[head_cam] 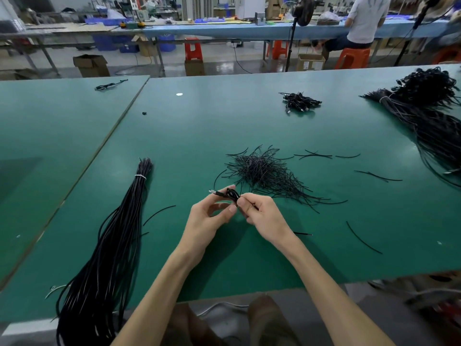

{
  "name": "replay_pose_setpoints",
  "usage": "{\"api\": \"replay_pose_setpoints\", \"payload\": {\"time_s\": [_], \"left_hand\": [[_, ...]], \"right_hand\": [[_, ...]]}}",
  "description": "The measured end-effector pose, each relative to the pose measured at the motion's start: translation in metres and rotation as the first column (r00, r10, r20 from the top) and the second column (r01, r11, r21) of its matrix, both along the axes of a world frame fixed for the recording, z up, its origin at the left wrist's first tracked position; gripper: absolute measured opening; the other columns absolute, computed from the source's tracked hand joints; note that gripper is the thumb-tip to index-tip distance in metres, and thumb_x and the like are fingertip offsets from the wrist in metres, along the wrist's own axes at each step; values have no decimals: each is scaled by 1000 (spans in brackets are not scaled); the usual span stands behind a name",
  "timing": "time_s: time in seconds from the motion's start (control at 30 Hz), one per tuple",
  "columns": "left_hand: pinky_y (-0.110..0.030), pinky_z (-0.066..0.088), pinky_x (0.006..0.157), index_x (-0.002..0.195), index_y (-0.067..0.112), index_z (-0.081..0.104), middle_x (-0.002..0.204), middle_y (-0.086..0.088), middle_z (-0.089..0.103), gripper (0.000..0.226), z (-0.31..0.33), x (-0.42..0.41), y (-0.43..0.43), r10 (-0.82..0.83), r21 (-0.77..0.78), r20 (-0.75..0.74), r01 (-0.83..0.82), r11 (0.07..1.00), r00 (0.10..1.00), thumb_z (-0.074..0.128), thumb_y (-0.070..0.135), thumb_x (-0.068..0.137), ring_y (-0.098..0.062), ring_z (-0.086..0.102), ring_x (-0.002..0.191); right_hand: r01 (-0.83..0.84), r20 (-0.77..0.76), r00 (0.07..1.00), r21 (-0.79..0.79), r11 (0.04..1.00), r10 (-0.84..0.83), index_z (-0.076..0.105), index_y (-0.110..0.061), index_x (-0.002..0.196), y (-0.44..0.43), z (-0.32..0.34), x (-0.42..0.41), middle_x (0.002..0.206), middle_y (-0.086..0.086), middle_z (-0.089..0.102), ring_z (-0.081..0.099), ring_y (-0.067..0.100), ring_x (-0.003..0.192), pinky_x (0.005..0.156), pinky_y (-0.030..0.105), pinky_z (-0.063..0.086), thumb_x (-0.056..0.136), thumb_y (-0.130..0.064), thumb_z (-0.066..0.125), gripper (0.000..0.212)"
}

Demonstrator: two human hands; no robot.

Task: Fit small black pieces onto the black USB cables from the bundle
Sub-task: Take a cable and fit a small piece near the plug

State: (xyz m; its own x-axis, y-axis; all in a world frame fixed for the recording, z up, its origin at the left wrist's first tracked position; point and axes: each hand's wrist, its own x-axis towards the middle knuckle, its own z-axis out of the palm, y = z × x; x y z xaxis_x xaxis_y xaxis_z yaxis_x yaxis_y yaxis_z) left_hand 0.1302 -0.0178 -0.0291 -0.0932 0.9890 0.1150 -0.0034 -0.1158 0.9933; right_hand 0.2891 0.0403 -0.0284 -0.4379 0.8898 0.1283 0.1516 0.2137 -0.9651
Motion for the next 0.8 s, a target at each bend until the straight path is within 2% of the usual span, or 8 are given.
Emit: {"api": "replay_pose_setpoints", "payload": {"time_s": [0.07, 0.13, 0.2, 0.33, 0.43, 0.57, 0.67, 0.8], "left_hand": [[-23, 53, 83, 134, 34, 66, 125, -2, 72, 46, 6, -12, 2, -120, -29, 3, 120, 992, 993, 76, 17, 92, -10, 65, 104], [-29, 55, 85, 140, 33, 62, 136, 0, 65, 54, 12, -22, 4, -195, -30, 11, 195, 980, 981, 77, 13, 91, -13, 63, 106], [-34, 55, 89, 144, 33, 58, 146, 5, 58, 62, 15, -27, 8, -264, -28, -13, 263, 964, 964, 77, 10, 90, -17, 61, 114], [-33, 51, 99, 148, 33, 53, 151, 4, 52, 65, 15, -29, 13, -344, -12, -88, 344, 939, 935, 78, 13, 91, -16, 52, 136], [-38, 53, 97, 146, 31, 55, 151, 2, 48, 63, 11, -28, 12, -317, 5, -106, 319, 948, 943, 79, 16, 90, -19, 52, 134], [-60, 51, 100, 132, 27, 68, 144, 5, 51, 49, 6, -25, 10, -226, 32, -162, 234, 972, 961, 83, 23, 85, -19, 55, 131], [-61, 51, 99, 124, 28, 72, 141, 9, 52, 44, 7, -23, 9, -183, 27, -195, 192, 981, 964, 84, 33, 82, -17, 53, 133], [-55, 55, 86, 116, 27, 77, 143, 14, 55, 32, 6, -21, 10, -128, 40, -209, 140, 989, 969, 84, 24, 86, -13, 58, 125]], "right_hand": [[-48, -3, 999, -25, 999, 48, 61, -1, 81, -1, 2, 1, 65, -1, 40, 34, 11, 58, 52, 18, 31, 107, -14, 53, 31], [-81, 16, 997, -26, 996, 82, 64, -10, 79, -2, 3, 2, 69, 4, 44, 39, 15, 64, 55, 21, 33, 108, -16, 53, 32], [-108, 17, 994, -51, 993, 109, 68, -16, 82, -2, 6, 5, 71, 3, 49, 44, 10, 64, 57, 18, 36, 107, -17, 53, 29], [-145, 37, 988, -111, 983, 150, 70, 0, 91, 0, 9, 10, 70, -6, 51, 46, 2, 63, 58, 12, 36, 108, -19, 52, 30], [-169, 34, 984, -112, 979, 173, 63, 15, 94, 0, 9, 10, 69, -4, 49, 44, 1, 60, 56, 13, 34, 108, -17, 51, 37], [-185, 18, 982, -125, 975, 189, 65, 13, 91, 0, 11, 10, 70, 1, 48, 43, 3, 61, 56, 16, 32, 108, -16, 51, 37], [-181, -6, 983, -133, 974, 182, 70, -1, 86, -3, 14, 9, 74, 8, 50, 43, 8, 65, 56, 16, 32, 107, -15, 52, 31], [-148, -35, 989, -121, 982, 144, 71, -14, 80, -4, 13, 7, 69, -1, 52, 43, 8, 64, 56, 15, 34, 107, -12, 52, 33]]}}
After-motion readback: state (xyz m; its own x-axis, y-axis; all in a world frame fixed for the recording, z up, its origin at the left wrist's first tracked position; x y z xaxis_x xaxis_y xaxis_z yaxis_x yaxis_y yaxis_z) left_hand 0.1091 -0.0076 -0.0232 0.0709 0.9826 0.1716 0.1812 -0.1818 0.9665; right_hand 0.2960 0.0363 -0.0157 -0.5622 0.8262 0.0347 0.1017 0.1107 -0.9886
